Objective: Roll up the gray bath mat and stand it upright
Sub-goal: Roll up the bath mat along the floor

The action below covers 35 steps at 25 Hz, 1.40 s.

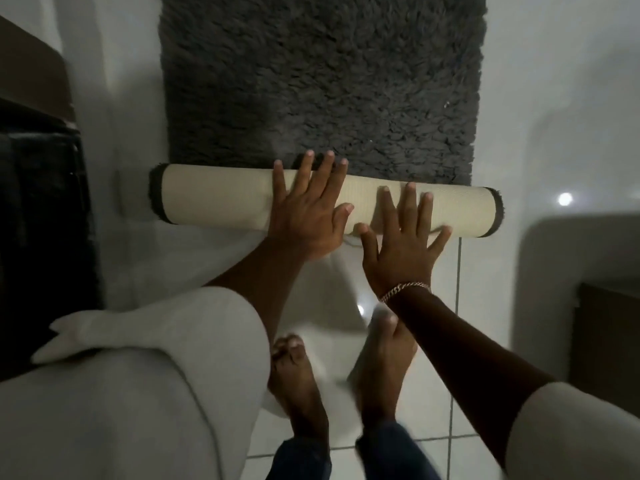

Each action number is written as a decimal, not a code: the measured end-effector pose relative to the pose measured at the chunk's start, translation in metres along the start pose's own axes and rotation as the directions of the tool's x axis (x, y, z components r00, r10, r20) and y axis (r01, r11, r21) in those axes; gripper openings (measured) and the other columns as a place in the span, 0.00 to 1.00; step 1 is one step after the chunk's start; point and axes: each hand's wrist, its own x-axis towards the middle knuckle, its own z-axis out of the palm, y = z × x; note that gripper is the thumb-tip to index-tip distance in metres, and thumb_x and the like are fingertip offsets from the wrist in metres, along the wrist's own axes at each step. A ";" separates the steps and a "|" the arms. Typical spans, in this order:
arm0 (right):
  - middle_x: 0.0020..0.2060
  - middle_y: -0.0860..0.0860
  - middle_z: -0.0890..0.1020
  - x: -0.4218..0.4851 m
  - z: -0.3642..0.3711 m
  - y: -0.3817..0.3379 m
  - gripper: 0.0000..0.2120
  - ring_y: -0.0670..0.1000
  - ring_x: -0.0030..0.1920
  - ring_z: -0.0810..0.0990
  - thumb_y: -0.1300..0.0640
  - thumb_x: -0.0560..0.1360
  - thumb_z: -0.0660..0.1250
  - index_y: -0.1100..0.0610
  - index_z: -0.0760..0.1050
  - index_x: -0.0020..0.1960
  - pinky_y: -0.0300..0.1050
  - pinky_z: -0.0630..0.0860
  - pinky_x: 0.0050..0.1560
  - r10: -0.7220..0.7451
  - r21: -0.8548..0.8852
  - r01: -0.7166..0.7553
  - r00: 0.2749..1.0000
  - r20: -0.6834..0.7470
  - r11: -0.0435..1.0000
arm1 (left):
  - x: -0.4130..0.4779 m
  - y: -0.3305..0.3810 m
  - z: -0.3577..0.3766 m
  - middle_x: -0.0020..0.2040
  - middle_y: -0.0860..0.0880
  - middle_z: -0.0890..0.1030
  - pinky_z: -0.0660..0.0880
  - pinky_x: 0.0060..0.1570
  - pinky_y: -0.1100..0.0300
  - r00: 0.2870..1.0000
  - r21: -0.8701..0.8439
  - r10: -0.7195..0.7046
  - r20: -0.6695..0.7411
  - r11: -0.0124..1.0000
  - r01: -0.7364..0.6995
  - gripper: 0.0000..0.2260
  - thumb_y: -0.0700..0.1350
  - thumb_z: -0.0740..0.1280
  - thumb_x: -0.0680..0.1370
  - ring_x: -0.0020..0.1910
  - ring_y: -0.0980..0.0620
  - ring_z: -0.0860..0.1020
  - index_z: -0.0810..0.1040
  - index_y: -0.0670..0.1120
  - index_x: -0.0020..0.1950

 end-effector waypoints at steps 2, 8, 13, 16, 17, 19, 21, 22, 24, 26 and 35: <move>0.80 0.53 0.46 0.018 0.000 0.002 0.29 0.58 0.78 0.40 0.38 0.80 0.49 0.44 0.47 0.78 0.75 0.42 0.69 -0.048 -0.030 0.049 0.998 0.048 0.998 | 0.023 -0.004 -0.012 0.81 0.46 0.54 0.45 0.73 0.30 1.000 -0.037 -0.019 0.006 0.999 0.020 0.29 0.59 0.48 0.80 0.79 0.42 0.48 0.49 0.48 0.78; 0.80 0.53 0.49 0.133 -0.019 -0.004 0.31 0.59 0.78 0.41 0.33 0.78 0.40 0.44 0.49 0.77 0.74 0.37 0.69 -0.094 -0.064 0.105 0.984 0.154 0.992 | 0.013 -0.007 -0.024 0.79 0.41 0.58 0.45 0.72 0.28 0.984 0.079 0.079 -0.160 0.995 -0.067 0.30 0.60 0.53 0.78 0.78 0.38 0.52 0.57 0.47 0.77; 0.79 0.55 0.54 0.132 -0.045 -0.016 0.28 0.60 0.78 0.47 0.41 0.80 0.50 0.49 0.51 0.77 0.75 0.44 0.71 -0.106 0.086 0.104 0.994 0.021 0.991 | 0.041 -0.013 -0.035 0.81 0.44 0.52 0.44 0.71 0.26 0.999 0.088 -0.007 -0.043 0.996 0.011 0.33 0.64 0.51 0.78 0.79 0.39 0.47 0.49 0.50 0.79; 0.78 0.58 0.55 0.094 -0.052 -0.014 0.30 0.62 0.78 0.48 0.42 0.78 0.53 0.52 0.53 0.77 0.77 0.49 0.69 -0.160 -0.010 0.161 0.985 0.073 0.987 | 0.066 -0.019 -0.051 0.81 0.44 0.51 0.45 0.70 0.25 0.999 0.097 -0.011 0.045 0.995 0.007 0.34 0.62 0.55 0.78 0.79 0.40 0.47 0.48 0.50 0.79; 0.79 0.57 0.53 0.100 -0.053 -0.014 0.31 0.62 0.78 0.46 0.40 0.78 0.51 0.52 0.52 0.77 0.77 0.48 0.70 -0.172 -0.038 0.177 0.980 0.099 0.984 | 0.079 -0.021 -0.055 0.81 0.44 0.50 0.45 0.70 0.25 0.998 0.103 -0.017 0.065 0.995 0.011 0.33 0.62 0.55 0.78 0.79 0.40 0.47 0.47 0.51 0.79; 0.79 0.57 0.50 0.134 -0.053 -0.017 0.33 0.62 0.78 0.43 0.37 0.78 0.47 0.52 0.50 0.78 0.77 0.44 0.70 -0.187 -0.059 0.196 0.973 0.135 0.979 | 0.108 -0.029 -0.062 0.81 0.46 0.51 0.44 0.70 0.26 0.994 0.073 -0.045 0.100 0.997 0.038 0.31 0.61 0.52 0.79 0.79 0.41 0.48 0.46 0.53 0.78; 0.79 0.56 0.48 0.167 -0.052 -0.020 0.33 0.61 0.78 0.40 0.35 0.78 0.43 0.51 0.47 0.78 0.74 0.38 0.70 -0.176 -0.057 0.187 0.972 0.157 0.981 | 0.139 -0.036 -0.070 0.80 0.45 0.57 0.45 0.70 0.26 0.996 0.037 -0.061 0.070 0.998 0.058 0.28 0.61 0.50 0.80 0.78 0.41 0.53 0.51 0.51 0.78; 0.79 0.56 0.48 0.178 -0.051 -0.021 0.33 0.61 0.78 0.39 0.35 0.78 0.42 0.50 0.47 0.78 0.73 0.36 0.70 -0.162 -0.043 0.172 0.971 0.175 0.984 | 0.144 -0.036 -0.073 0.78 0.43 0.62 0.47 0.70 0.26 0.998 0.037 -0.056 0.034 0.998 0.055 0.28 0.60 0.50 0.80 0.77 0.40 0.56 0.56 0.49 0.77; 0.79 0.55 0.48 0.202 -0.053 -0.022 0.33 0.61 0.78 0.38 0.35 0.77 0.41 0.50 0.47 0.78 0.73 0.35 0.70 -0.152 -0.048 0.164 0.968 0.199 0.985 | 0.142 -0.030 -0.071 0.75 0.40 0.68 0.48 0.70 0.25 0.994 0.059 -0.044 -0.100 0.997 0.050 0.27 0.56 0.51 0.80 0.76 0.39 0.60 0.63 0.44 0.75; 0.80 0.55 0.49 0.232 -0.062 -0.029 0.33 0.61 0.78 0.39 0.34 0.78 0.42 0.49 0.48 0.78 0.73 0.36 0.70 -0.136 -0.050 0.153 0.959 0.247 0.987 | 0.130 -0.023 -0.067 0.77 0.41 0.63 0.43 0.71 0.26 0.980 0.075 -0.017 -0.197 0.997 0.032 0.26 0.55 0.52 0.80 0.78 0.40 0.55 0.61 0.45 0.76; 0.78 0.56 0.56 0.231 -0.084 -0.054 0.30 0.58 0.78 0.50 0.41 0.79 0.49 0.55 0.55 0.77 0.71 0.41 0.72 -0.285 -0.109 0.286 0.958 0.030 0.952 | 0.204 -0.053 -0.096 0.77 0.46 0.65 0.47 0.72 0.29 0.992 0.027 -0.055 -0.115 0.998 0.059 0.25 0.56 0.50 0.81 0.78 0.44 0.58 0.59 0.49 0.77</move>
